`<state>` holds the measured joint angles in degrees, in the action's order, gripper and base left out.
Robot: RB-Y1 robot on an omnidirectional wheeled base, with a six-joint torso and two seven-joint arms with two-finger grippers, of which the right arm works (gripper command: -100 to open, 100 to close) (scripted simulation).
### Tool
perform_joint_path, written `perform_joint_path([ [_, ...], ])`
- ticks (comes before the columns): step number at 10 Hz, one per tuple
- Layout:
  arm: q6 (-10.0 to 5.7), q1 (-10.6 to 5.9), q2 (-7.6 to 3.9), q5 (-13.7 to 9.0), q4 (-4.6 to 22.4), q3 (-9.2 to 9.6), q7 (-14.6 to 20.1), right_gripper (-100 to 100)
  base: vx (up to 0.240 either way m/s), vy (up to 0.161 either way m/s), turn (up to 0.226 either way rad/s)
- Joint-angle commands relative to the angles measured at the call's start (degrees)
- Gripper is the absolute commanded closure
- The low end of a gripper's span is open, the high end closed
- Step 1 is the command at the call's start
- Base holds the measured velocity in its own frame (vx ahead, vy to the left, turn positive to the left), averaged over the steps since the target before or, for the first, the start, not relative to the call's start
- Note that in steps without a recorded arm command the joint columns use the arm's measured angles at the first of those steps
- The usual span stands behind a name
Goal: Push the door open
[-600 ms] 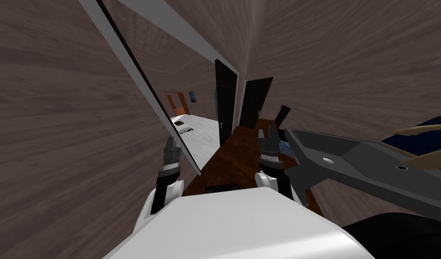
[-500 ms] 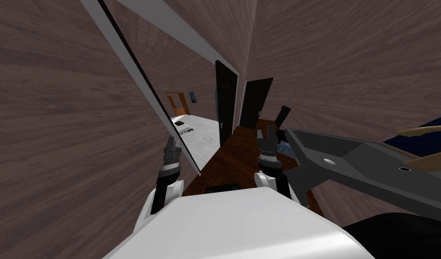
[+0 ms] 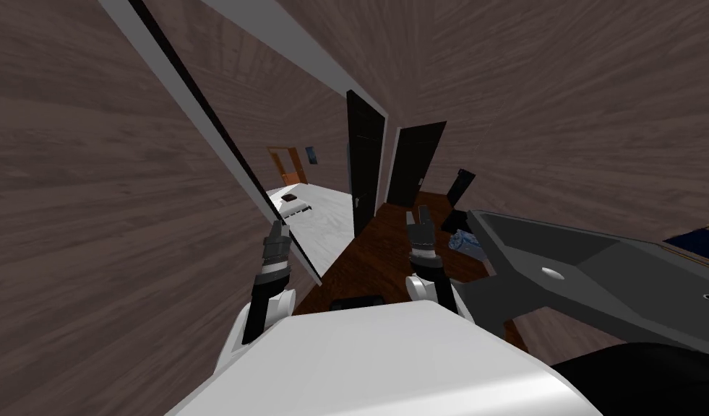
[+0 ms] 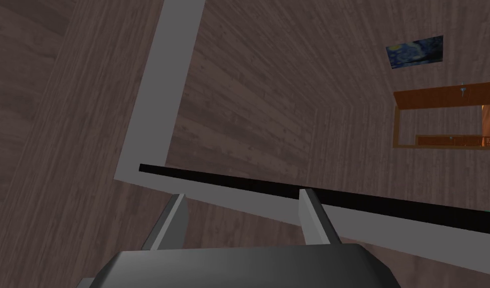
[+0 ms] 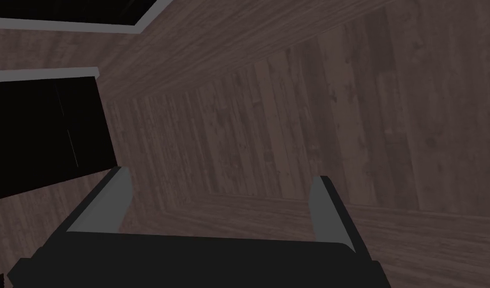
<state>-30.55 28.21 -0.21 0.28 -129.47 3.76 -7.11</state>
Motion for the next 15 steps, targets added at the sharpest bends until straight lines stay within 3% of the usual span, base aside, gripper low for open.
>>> perform_joint_path([
  [1, -0.25, -0.7, -0.53, 0.33, 1.65, 0.11, 0.5, -100, 0.103, -0.045, 0.037],
  [4, -1.11, -2.57, -1.66, 1.22, 6.14, 0.52, 1.6, -100, 0.11, -0.049, 0.049],
  [15, -3.48, -7.67, -3.85, 3.66, 18.44, 1.63, 4.61, -100, 0.092, -0.046, 0.039],
])
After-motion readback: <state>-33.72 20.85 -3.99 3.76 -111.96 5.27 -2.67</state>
